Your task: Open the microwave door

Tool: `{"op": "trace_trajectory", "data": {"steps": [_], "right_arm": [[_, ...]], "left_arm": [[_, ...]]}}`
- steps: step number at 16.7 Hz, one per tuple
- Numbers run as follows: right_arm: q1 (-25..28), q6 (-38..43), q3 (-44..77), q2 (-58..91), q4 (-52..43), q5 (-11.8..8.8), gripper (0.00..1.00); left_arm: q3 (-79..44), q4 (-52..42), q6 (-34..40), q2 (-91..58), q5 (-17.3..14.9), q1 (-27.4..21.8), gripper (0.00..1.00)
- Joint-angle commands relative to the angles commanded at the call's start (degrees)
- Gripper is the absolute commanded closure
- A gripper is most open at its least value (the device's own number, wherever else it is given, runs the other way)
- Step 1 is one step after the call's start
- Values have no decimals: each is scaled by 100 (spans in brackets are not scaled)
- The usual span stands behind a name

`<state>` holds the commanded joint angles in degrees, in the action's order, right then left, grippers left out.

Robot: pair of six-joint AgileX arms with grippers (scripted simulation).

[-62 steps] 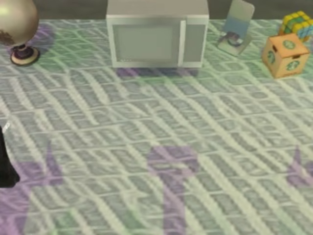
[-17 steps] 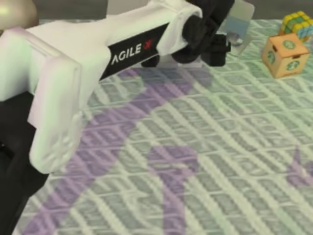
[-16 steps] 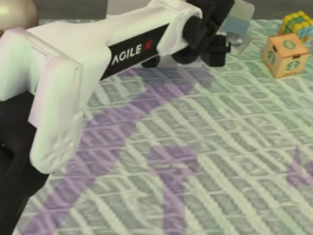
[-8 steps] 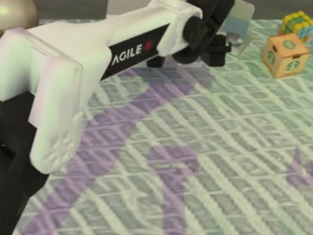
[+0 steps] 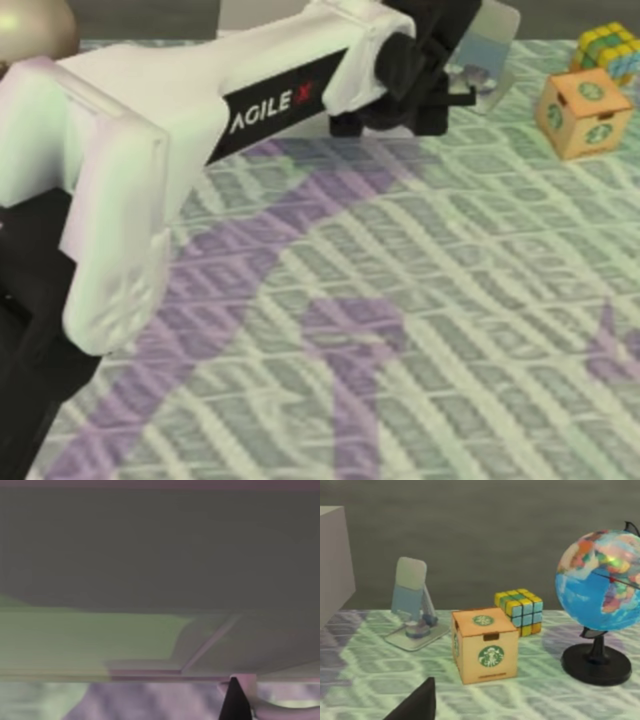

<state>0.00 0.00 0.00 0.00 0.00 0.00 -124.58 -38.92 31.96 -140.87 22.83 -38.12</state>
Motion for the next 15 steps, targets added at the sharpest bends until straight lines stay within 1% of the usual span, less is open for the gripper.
{"op": "trace_trajectory", "data": {"steps": [1,8,9,11,15], "right_arm": [[0,0,0,0,0,0,0],[0,0,0,0,0,0,0],[0,0,0,0,0,0,0],[0,0,0,0,0,0,0],[0,0,0,0,0,0,0]], "left_arm": [[0,0,0,0,0,0,100],[0,0,0,0,0,0,100],[349,-40,9,168,-55,-217,100],[455,17,12,222,10,-213,100],[1063,371,158,589,115,-196,100]]}}
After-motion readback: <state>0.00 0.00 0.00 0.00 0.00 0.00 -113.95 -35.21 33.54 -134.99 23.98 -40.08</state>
